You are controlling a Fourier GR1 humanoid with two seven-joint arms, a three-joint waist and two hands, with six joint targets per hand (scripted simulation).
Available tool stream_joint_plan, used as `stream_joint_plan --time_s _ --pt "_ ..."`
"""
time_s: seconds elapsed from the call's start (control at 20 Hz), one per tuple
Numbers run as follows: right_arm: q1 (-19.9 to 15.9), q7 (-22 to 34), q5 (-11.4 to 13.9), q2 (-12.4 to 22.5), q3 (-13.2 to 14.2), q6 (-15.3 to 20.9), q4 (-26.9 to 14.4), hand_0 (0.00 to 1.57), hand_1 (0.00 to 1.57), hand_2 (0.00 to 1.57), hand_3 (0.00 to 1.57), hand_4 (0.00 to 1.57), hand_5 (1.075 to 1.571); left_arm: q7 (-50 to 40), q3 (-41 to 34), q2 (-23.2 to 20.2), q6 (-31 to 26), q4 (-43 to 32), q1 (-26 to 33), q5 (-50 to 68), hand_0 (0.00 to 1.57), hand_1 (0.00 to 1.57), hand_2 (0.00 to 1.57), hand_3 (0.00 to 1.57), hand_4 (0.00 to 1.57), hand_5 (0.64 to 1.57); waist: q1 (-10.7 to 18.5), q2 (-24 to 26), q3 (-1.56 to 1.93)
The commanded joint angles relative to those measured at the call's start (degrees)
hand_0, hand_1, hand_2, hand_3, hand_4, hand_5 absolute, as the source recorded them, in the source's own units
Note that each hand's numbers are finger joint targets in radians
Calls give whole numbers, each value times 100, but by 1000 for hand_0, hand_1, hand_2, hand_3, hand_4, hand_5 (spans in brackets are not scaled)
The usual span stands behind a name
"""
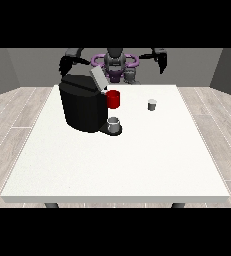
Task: Insert the coffee pod into the coffee machine and close the lid
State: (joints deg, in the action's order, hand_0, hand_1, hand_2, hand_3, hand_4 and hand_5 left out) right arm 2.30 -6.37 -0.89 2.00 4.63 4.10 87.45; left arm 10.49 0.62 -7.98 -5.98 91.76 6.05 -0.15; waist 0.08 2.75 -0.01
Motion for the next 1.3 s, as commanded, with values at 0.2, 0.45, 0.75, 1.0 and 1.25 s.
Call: stream_joint_plan --time_s 0.2,0.45,0.75,1.0,1.25 --pt "-98 141 -86 21 -81 -33 242 0 0 0 0 174 1571 -484 -489 -711 -73 -549 -836 -409 0 0 0 0 0 1571 -388 -245 1" --pt "-424 -102 -37 -194 -159 170 -62 0 0 0 0 192 1571 -1159 -842 -1000 -550 -1093 -1747 88 0 0 0 0 0 1571 -449 -615 2" --pt "-699 320 -12 -151 -318 114 218 0 0 0 0 259 1571 -622 -901 -1017 -224 -2449 -2194 -544 0 0 0 0 0 1571 -733 -892 -1" --pt "-1188 508 85 -71 -193 385 -105 0 0 0 0 358 1571 -670 -892 -1124 -222 -2997 -2668 -762 0 0 0 0 0 1571 -596 -1106 0" --pt "-1213 312 81 -104 -148 403 -550 0 0 0 0 371 1571 -638 -595 -1049 -159 -3413 -2721 -1233 0 0 0 0 0 1571 -504 -1067 1"
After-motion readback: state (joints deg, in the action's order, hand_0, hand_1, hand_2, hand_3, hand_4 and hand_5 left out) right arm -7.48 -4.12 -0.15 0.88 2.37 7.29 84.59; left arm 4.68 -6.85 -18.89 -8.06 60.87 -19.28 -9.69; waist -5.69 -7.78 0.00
